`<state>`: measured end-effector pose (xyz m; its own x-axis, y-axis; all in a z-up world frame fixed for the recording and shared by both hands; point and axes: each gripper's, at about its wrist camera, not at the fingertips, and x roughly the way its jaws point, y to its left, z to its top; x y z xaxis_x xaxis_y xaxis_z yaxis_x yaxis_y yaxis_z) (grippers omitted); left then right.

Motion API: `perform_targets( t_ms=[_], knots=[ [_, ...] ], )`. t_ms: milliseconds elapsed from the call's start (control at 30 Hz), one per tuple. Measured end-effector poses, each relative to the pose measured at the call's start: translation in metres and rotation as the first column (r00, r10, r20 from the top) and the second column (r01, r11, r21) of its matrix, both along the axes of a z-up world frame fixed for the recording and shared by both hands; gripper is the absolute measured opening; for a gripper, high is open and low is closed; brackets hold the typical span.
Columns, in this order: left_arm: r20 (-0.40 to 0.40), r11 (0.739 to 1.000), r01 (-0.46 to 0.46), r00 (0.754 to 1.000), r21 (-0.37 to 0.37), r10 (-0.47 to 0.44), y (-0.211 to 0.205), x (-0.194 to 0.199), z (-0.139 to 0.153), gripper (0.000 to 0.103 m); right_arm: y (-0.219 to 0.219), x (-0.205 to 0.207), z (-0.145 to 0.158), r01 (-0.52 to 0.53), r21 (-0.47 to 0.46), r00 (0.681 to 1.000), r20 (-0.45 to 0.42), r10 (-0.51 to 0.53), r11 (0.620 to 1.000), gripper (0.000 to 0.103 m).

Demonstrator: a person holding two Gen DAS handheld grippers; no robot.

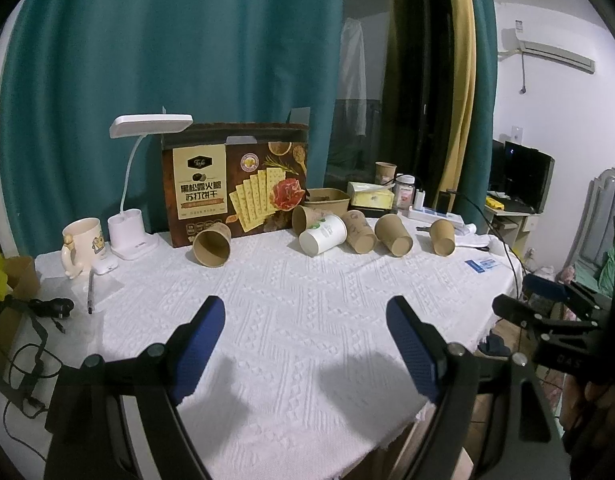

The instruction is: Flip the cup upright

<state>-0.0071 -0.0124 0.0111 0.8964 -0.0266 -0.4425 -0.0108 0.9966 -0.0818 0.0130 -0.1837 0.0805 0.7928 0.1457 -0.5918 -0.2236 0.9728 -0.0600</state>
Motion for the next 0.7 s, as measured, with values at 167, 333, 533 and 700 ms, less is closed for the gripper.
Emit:
perform_targets(
  t_ms=[167,333,533,700],
  knots=[
    [-0.076,1.0,-0.012,0.997,-0.027,0.01,0.016,0.027,-0.01,0.083,0.01,0.01,-0.003,0.002,0.004,1.0,-0.022,-0.002,1.0,0.074],
    [-0.152,0.997,-0.027,0.988,-0.077,0.015,0.051,0.067,-0.027,0.083,0.011,0.042,-0.02,0.004,0.013,0.997,-0.071,-0.003,1.0,0.074],
    [-0.241,0.997,-0.024,0.97,-0.071,0.007,0.087,0.127,-0.047,0.083,0.004,0.113,-0.047,0.032,0.009,0.983,-0.184,-0.03,0.999,0.074],
    [-0.314,0.997,-0.06,0.948,-0.051,0.041,0.116,0.19,-0.057,0.083,0.0,0.165,-0.065,0.048,0.026,0.969,-0.243,-0.04,0.999,0.074]
  ],
)
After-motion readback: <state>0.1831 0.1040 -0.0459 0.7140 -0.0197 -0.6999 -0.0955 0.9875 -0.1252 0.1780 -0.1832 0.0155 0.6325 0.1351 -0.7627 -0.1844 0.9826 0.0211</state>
